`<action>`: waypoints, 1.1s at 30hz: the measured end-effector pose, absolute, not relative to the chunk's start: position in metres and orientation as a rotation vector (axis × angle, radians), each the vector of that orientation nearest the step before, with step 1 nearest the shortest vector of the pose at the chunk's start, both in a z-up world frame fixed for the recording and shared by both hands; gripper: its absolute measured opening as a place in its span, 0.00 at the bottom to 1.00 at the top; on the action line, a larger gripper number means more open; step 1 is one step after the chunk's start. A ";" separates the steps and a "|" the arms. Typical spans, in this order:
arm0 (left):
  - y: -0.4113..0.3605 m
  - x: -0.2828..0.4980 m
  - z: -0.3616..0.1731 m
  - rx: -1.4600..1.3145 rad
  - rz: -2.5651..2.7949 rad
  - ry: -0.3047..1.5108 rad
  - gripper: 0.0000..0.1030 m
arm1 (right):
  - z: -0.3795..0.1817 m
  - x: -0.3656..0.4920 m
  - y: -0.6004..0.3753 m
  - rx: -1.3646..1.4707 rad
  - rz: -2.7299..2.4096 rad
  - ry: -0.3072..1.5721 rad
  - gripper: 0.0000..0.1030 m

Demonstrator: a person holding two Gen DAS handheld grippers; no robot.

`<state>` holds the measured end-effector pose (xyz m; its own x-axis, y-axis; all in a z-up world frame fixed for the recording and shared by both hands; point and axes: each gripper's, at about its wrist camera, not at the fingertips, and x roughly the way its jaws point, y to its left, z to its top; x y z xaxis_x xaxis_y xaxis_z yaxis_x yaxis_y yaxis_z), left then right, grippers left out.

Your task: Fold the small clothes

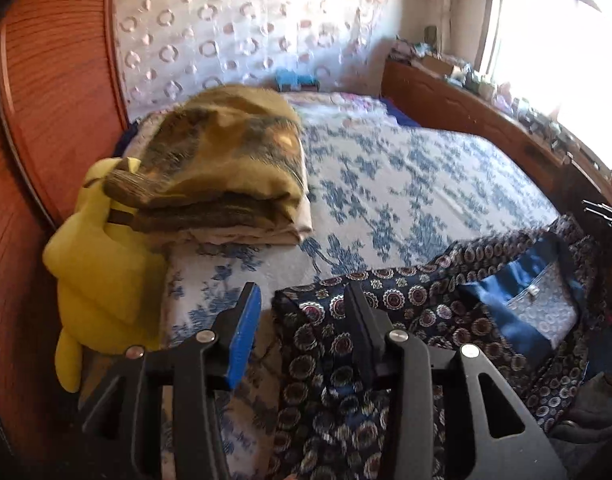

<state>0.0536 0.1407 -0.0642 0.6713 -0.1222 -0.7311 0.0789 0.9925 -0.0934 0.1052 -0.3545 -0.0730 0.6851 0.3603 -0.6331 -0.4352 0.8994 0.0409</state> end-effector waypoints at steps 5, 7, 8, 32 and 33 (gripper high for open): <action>0.127 0.068 -0.089 -0.031 -0.128 0.908 0.40 | -0.101 0.126 -0.349 -0.104 0.450 0.772 0.66; 0.125 0.070 -0.097 -0.024 -0.131 0.940 0.40 | -0.112 0.131 -0.350 -0.095 0.446 0.810 0.66; 0.124 0.070 -0.101 -0.018 -0.128 0.950 0.40 | -0.116 0.132 -0.351 -0.090 0.445 0.823 0.66; 0.097 0.024 -0.009 -0.035 -0.223 0.639 0.00 | -0.048 0.077 -0.336 -0.117 0.514 0.641 0.04; 0.094 0.020 0.003 -0.025 -0.216 0.605 0.00 | -0.038 0.074 -0.337 -0.119 0.506 0.613 0.04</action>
<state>0.0203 0.0945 0.0029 0.8008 -0.2090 -0.5613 0.1943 0.9771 -0.0866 0.0740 -0.3371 -0.0375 0.7008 0.4186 -0.5776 -0.4877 0.8721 0.0403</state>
